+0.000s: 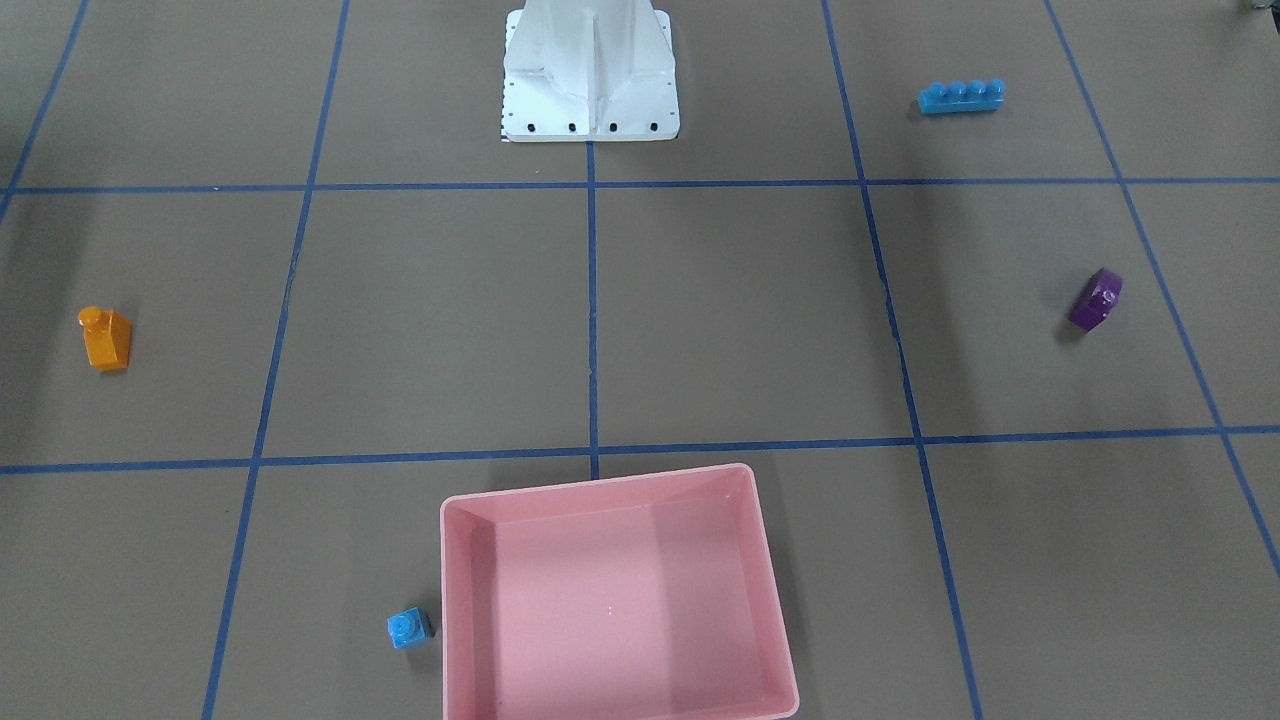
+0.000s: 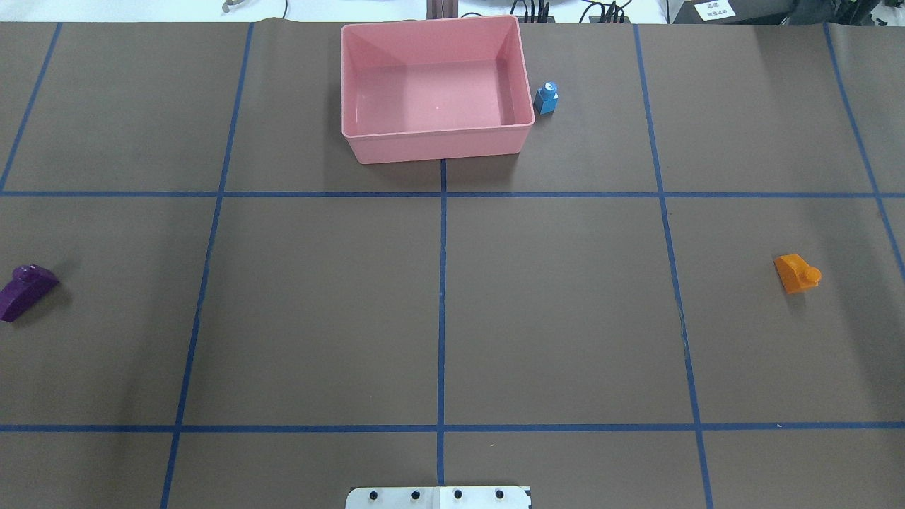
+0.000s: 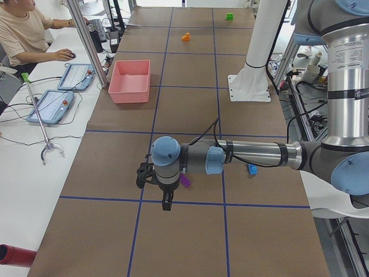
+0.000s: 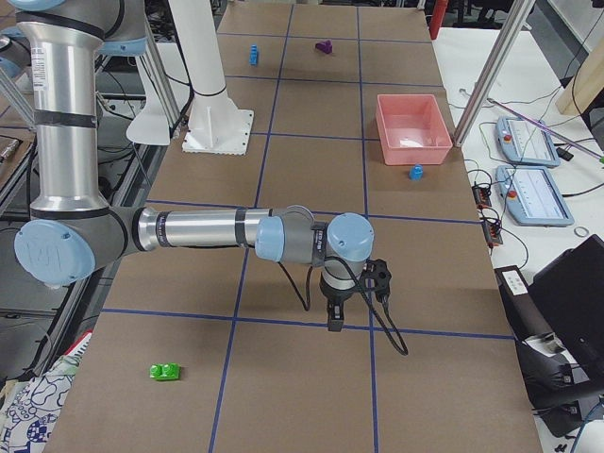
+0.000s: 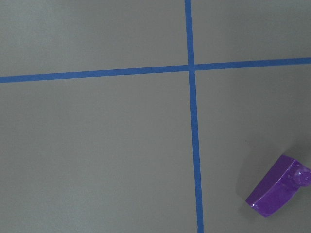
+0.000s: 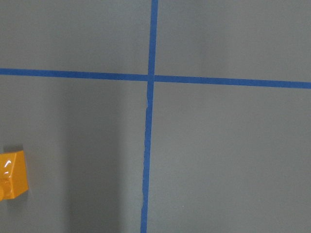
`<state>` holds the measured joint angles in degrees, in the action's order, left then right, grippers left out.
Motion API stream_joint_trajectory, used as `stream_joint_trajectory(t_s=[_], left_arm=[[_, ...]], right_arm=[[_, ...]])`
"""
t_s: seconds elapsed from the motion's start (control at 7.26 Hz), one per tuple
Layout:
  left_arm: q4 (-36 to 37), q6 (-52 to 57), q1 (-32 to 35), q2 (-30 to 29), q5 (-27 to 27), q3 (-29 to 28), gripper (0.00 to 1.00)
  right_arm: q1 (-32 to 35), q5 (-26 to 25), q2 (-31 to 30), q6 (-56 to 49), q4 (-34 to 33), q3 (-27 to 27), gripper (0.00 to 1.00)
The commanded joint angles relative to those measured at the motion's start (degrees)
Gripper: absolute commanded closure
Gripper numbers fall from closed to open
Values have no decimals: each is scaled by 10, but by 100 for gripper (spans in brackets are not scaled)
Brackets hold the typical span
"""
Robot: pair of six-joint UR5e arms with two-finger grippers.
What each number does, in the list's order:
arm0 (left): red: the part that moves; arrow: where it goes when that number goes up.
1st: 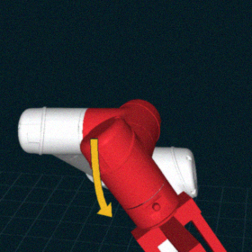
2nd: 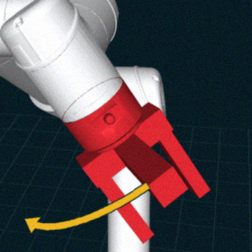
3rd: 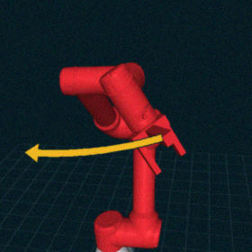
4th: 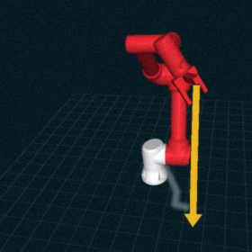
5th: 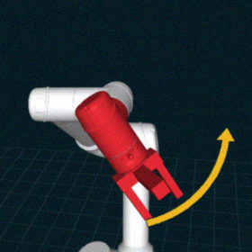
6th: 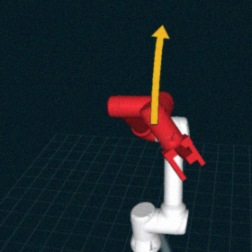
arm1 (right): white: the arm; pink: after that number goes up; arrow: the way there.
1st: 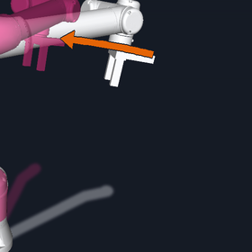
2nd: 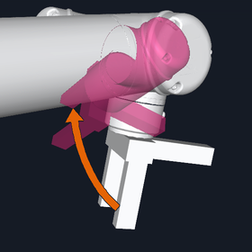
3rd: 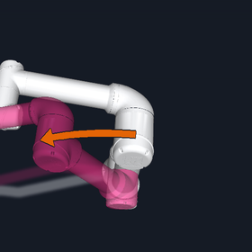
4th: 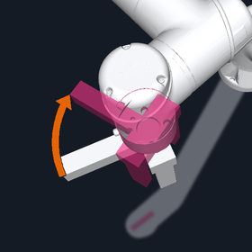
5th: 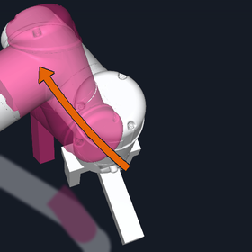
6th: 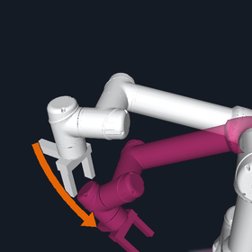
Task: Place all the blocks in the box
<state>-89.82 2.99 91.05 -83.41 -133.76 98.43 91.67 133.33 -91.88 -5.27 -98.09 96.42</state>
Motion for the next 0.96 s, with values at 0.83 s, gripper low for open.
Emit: stream_joint_trajectory(t_s=[0.83], left_arm=[[-2,-7,-1,-21,3,16,0]], right_arm=[[-1,3,20,6,0,18,0]])
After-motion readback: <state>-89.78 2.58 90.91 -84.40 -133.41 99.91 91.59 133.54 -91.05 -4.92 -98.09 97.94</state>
